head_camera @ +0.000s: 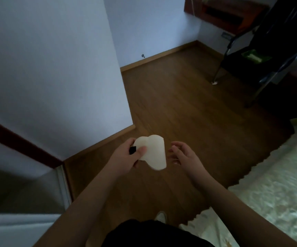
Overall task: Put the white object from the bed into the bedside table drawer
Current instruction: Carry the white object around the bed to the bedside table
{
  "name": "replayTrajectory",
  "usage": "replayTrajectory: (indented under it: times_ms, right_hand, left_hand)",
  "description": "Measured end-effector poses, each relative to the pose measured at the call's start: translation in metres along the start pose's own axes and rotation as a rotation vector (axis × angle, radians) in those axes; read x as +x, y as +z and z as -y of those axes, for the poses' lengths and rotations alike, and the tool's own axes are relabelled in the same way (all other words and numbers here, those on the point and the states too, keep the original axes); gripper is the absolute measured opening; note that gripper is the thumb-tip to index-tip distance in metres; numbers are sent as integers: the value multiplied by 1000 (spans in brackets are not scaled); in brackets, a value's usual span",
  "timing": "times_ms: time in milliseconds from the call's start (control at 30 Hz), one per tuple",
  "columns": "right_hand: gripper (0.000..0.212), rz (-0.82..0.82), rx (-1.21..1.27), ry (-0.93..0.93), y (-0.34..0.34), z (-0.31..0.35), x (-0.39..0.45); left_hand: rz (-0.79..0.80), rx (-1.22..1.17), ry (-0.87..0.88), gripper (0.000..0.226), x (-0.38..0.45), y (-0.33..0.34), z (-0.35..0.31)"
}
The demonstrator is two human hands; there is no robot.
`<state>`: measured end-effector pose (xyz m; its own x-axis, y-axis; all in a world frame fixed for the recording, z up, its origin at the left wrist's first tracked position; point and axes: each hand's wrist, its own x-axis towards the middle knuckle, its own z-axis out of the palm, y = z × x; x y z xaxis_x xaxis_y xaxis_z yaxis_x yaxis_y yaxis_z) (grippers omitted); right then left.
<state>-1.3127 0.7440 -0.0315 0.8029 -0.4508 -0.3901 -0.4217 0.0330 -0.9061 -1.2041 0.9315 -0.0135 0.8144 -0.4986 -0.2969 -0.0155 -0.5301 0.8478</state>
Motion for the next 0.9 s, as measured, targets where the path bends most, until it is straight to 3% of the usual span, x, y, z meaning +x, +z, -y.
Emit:
replayTrajectory:
  times_ms: [300, 433, 733, 900]
  right_hand:
    - [18, -274, 27, -2, -90, 24, 103]
    - [24, -402, 7, 16, -132, 27, 161]
    - [38, -662, -303, 10, -220, 56, 243]
    - [46, -741, -478, 61, -277, 53, 265]
  left_hand:
    - [272, 46, 113, 42, 175, 45, -77]
    - [381, 98, 170, 47, 260, 76, -113]
    - [641, 186, 265, 33, 415, 148, -217]
    - [759, 193, 306, 38, 464, 211, -264]
